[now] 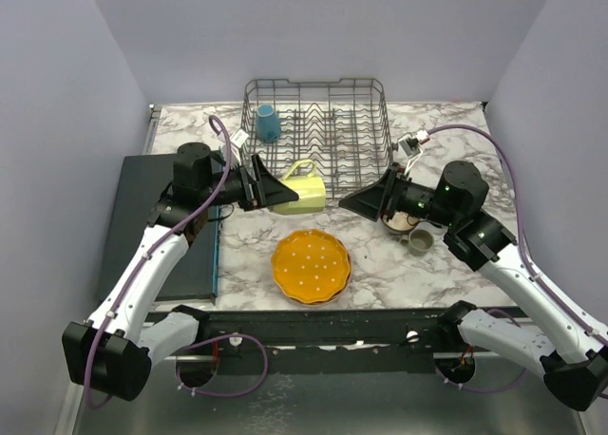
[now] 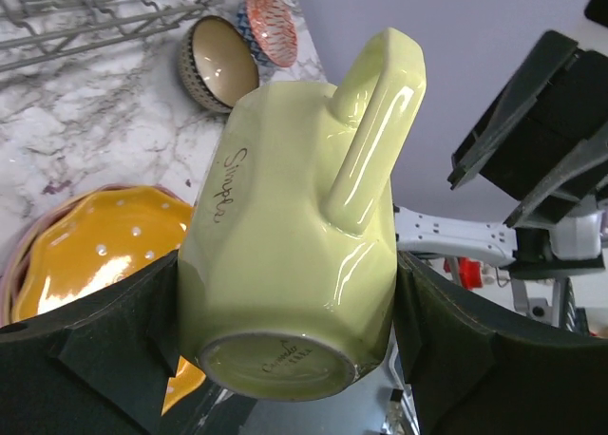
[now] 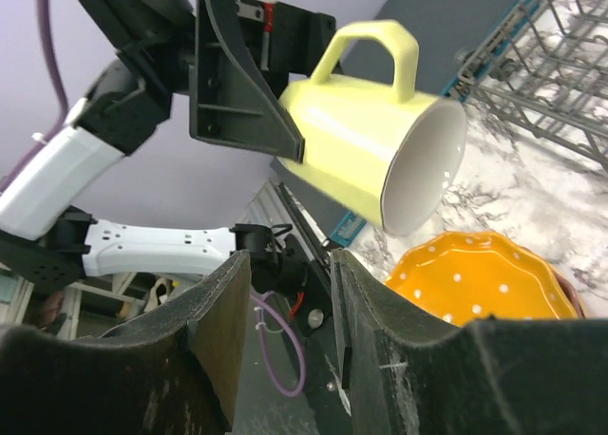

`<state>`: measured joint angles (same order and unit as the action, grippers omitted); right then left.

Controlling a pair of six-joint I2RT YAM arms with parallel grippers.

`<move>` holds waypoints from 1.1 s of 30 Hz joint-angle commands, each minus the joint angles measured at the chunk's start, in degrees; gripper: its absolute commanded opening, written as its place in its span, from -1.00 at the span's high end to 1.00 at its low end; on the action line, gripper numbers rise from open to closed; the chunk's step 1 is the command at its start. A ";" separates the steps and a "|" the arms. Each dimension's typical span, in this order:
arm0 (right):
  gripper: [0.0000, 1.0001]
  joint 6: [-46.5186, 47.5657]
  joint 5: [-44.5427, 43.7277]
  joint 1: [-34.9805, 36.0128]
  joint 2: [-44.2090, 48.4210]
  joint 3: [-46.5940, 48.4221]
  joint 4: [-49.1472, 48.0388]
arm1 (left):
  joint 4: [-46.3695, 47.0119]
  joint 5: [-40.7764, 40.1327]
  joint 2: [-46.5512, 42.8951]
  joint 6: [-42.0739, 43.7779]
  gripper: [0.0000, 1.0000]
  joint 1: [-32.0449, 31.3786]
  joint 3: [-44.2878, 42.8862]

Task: Load the mixed dishes into the dish rack
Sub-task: Turn the cup upside down in the dish rack.

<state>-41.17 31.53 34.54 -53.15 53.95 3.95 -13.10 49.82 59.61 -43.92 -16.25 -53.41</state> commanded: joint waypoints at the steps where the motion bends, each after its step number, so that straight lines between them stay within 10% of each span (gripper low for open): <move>1: 0.10 3.83 -4.50 0.17 1.14 0.81 5.84 | -6.02 -7.04 1.63 7.34 1.00 -0.01 -6.84; 33: 0.09 11.84 -8.85 0.11 5.19 1.19 19.13 | -31.10 -38.19 34.28 41.62 1.00 -0.01 -44.24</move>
<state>-31.48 24.80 34.54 -49.45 53.95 19.07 -45.19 13.43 91.68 -9.37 -16.23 -93.56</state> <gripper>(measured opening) 0.455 0.821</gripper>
